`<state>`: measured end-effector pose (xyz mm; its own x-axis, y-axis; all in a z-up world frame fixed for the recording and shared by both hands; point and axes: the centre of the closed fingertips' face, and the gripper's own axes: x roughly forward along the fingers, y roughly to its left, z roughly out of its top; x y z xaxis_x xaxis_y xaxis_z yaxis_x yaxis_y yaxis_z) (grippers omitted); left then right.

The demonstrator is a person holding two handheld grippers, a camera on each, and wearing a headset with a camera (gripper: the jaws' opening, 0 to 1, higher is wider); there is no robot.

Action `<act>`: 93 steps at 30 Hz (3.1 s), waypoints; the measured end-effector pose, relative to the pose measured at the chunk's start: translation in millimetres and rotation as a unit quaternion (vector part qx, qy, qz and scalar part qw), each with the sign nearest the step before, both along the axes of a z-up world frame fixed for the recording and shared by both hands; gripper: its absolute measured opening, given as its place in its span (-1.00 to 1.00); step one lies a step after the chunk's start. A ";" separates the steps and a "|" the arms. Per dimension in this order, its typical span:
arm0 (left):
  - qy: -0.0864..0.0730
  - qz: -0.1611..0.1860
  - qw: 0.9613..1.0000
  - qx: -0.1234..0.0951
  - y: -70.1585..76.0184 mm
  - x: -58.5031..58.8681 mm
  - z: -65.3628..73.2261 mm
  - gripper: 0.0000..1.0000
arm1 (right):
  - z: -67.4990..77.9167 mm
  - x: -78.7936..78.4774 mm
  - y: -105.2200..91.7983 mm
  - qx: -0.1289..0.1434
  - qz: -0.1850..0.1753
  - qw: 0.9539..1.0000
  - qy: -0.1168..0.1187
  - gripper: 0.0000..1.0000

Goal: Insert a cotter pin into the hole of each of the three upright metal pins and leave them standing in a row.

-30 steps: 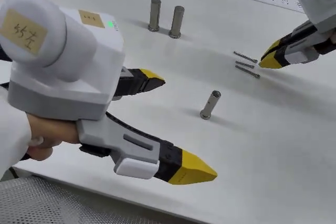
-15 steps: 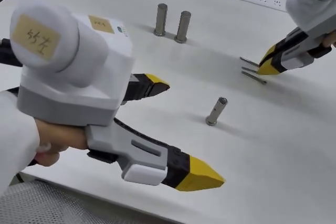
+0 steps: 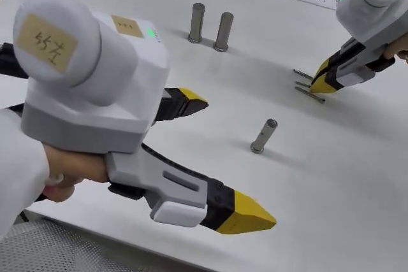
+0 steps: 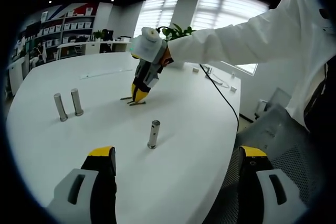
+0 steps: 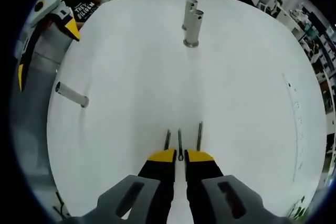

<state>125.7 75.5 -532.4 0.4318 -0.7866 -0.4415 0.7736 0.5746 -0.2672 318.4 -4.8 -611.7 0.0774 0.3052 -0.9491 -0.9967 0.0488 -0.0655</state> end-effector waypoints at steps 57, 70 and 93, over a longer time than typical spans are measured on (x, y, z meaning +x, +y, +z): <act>-0.006 0.036 0.999 -0.009 12.1 15.5 10.1 0.69 | 60.6 -28.2 9.7 -0.005 0.070 0.996 -0.063 -1.00; -0.019 0.049 0.998 -0.028 15.2 36.1 26.3 0.51 | 97.5 -50.2 7.1 0.047 0.070 0.980 -0.178 -1.00; -0.008 0.060 0.993 -0.105 -14.3 69.1 58.2 0.06 | 124.8 -93.5 12.3 0.099 0.053 0.951 -0.287 -1.00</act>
